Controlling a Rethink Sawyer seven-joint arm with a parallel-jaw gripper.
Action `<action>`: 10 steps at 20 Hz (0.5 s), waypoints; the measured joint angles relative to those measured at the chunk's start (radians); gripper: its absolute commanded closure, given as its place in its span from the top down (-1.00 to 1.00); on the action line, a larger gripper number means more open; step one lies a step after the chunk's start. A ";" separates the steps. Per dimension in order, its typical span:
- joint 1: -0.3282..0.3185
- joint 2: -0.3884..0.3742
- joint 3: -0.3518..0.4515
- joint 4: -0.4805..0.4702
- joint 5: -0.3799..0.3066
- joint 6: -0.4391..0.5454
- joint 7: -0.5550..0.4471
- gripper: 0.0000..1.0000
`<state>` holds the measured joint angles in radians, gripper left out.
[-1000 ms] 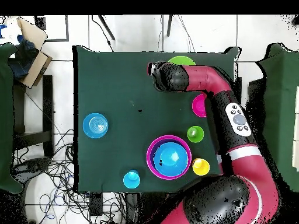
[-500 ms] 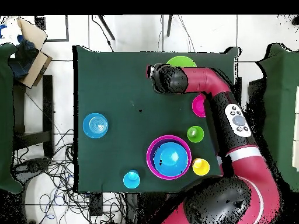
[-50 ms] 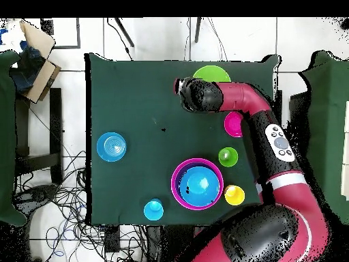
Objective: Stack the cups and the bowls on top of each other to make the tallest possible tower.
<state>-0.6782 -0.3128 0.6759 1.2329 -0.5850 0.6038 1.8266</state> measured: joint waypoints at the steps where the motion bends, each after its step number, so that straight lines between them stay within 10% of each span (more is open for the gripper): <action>1: -0.003 0.002 0.002 0.000 0.000 0.000 0.000 1.00; 10: -0.030 0.010 0.025 -0.002 -0.003 0.000 0.000 1.00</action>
<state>-0.7082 -0.3031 0.7007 1.2306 -0.5877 0.6040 1.8266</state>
